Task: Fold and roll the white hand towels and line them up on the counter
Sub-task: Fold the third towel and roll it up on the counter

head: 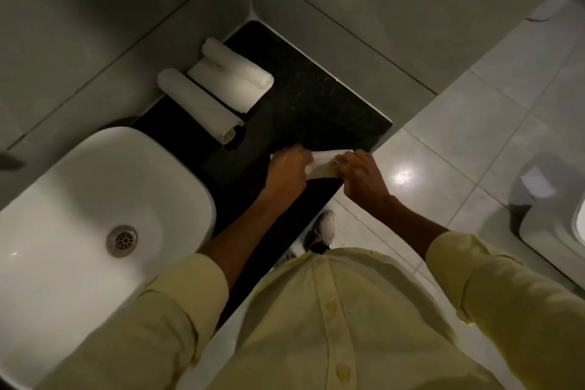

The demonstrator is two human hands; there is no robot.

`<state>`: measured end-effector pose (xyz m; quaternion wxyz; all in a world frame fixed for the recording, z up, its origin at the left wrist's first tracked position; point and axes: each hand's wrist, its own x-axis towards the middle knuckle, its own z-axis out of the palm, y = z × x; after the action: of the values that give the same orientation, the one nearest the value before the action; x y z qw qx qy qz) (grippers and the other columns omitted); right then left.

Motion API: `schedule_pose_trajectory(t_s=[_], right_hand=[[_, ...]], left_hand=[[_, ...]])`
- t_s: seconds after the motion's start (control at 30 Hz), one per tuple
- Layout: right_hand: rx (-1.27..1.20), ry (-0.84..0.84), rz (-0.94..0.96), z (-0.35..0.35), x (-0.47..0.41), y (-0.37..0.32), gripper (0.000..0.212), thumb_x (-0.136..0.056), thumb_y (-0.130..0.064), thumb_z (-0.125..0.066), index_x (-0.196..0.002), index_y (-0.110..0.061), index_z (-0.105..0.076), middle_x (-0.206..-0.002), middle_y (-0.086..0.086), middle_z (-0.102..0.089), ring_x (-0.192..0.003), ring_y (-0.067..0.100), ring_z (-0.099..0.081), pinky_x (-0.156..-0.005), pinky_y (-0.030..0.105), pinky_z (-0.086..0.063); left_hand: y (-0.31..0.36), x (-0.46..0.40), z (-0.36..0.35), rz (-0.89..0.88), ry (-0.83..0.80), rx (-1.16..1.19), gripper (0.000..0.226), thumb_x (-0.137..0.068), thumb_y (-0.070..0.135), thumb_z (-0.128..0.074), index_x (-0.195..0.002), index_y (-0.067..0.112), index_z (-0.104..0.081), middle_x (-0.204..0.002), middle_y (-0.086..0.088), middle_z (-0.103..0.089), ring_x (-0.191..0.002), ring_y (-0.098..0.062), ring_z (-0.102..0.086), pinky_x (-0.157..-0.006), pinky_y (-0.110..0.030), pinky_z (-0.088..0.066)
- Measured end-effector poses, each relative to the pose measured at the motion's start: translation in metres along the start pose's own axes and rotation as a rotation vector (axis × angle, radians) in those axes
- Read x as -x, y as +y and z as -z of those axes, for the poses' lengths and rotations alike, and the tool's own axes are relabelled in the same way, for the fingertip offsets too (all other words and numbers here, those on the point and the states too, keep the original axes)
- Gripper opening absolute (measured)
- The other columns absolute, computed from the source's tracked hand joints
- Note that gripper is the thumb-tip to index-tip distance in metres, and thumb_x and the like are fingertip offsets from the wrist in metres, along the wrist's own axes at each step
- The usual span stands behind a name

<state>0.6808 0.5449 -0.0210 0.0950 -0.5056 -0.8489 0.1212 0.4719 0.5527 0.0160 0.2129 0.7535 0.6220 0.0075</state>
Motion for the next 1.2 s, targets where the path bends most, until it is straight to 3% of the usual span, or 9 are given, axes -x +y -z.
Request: schedule_pose_trajectory(t_s=[0.1, 0.17, 0.23, 0.37, 0.53, 0.73, 0.87, 1.03, 1.2], right_hand=[[0.035, 0.011, 0.015, 0.001, 0.0, 0.004, 0.037, -0.077, -0.002, -0.075, -0.112, -0.015, -0.07, -0.112, 0.006, -0.066, -0.098, 0.024, -0.055, -0.085, 0.035, -0.048], [0.029, 0.064, 0.018, -0.002, 0.001, 0.003, 0.037, -0.076, 0.002, -0.073, -0.109, -0.015, -0.072, -0.11, 0.006, -0.067, -0.096, 0.024, -0.055, -0.084, 0.034, -0.046], [-0.003, 0.068, -0.017, -0.002, -0.003, 0.001, 0.034, -0.076, 0.003, -0.073, -0.104, -0.015, -0.074, -0.107, 0.007, -0.068, -0.093, 0.025, -0.057, -0.082, 0.034, -0.048], [-0.168, -0.129, -0.003, 0.025, -0.043, 0.002, 0.013, -0.083, -0.015, -0.071, -0.095, -0.011, -0.074, -0.099, 0.003, -0.065, -0.09, 0.023, -0.061, -0.077, 0.032, -0.049], [-0.544, -0.151, -0.255, 0.058, -0.152, -0.014, 0.028, -0.092, -0.017, -0.066, -0.12, -0.012, -0.068, -0.116, 0.003, -0.068, -0.107, 0.016, -0.062, -0.096, 0.026, -0.045], [-0.759, -0.269, -0.401, 0.03, -0.301, -0.042, 0.033, -0.095, -0.022, -0.055, -0.126, -0.015, -0.064, -0.124, 0.004, -0.064, -0.113, 0.019, -0.06, -0.099, 0.032, -0.049], [-0.658, -0.472, -0.41, 0.004, -0.358, -0.056, 0.018, -0.088, -0.02, -0.052, -0.079, -0.01, -0.063, -0.086, 0.004, -0.061, -0.088, 0.024, -0.06, -0.073, 0.033, -0.049], [-0.698, -0.609, -0.434, -0.006, -0.386, -0.064, 0.031, -0.083, -0.017, -0.065, -0.11, -0.003, -0.067, -0.105, 0.011, -0.065, -0.089, 0.027, -0.062, -0.085, 0.042, -0.055], [-0.656, -0.553, -0.345, -0.012, -0.382, -0.079, 0.049, -0.078, -0.019, -0.075, -0.122, -0.002, -0.063, -0.12, 0.015, -0.066, -0.104, 0.033, -0.065, -0.085, 0.04, -0.055]], left_hand=[[-0.004, -0.027, 0.006, -0.074, -0.269, 0.022, 0.084, -0.071, 0.03, -0.079, -0.142, 0.026, -0.035, -0.14, -0.01, -0.044, -0.128, -0.033, -0.045, -0.107, -0.051, -0.04], [-0.006, -0.034, 0.0, -0.137, -0.361, -0.081, 0.092, -0.073, 0.037, -0.074, -0.147, 0.032, -0.02, -0.145, -0.009, -0.04, -0.13, -0.034, -0.041, -0.108, -0.055, -0.034], [-0.006, -0.029, -0.009, -0.148, -0.314, -0.13, 0.092, -0.074, 0.037, -0.072, -0.148, 0.034, -0.016, -0.144, -0.008, -0.04, -0.128, -0.036, -0.042, -0.107, -0.056, -0.033], [-0.01, -0.022, -0.013, -0.034, -0.199, -0.096, 0.089, -0.075, 0.032, -0.07, -0.149, 0.034, -0.02, -0.14, -0.008, -0.045, -0.122, -0.037, -0.045, -0.103, -0.054, -0.034], [-0.031, -0.02, -0.011, 0.248, -0.136, 0.065, 0.094, -0.077, 0.036, -0.068, -0.153, 0.035, -0.014, -0.148, -0.007, -0.039, -0.127, -0.037, -0.042, -0.105, -0.05, -0.032], [-0.036, -0.018, -0.007, 0.497, -0.061, 0.21, 0.091, -0.081, 0.032, -0.066, -0.153, 0.037, -0.011, -0.152, -0.002, -0.035, -0.132, -0.032, -0.038, -0.11, -0.05, -0.03], [-0.033, -0.021, -0.006, 0.549, -0.058, 0.208, 0.096, -0.075, 0.032, -0.069, -0.152, 0.041, -0.013, -0.15, 0.002, -0.037, -0.128, -0.03, -0.041, -0.104, -0.047, -0.032], [-0.028, -0.022, -0.01, 0.62, 0.061, 0.218, 0.094, -0.071, 0.029, -0.069, -0.15, 0.041, -0.02, -0.147, 0.005, -0.041, -0.126, -0.027, -0.043, -0.101, -0.045, -0.033], [-0.025, -0.025, -0.01, 0.65, 0.078, 0.243, 0.092, -0.073, 0.028, -0.068, -0.15, 0.042, -0.019, -0.147, 0.007, -0.04, -0.13, -0.025, -0.04, -0.104, -0.045, -0.029]])
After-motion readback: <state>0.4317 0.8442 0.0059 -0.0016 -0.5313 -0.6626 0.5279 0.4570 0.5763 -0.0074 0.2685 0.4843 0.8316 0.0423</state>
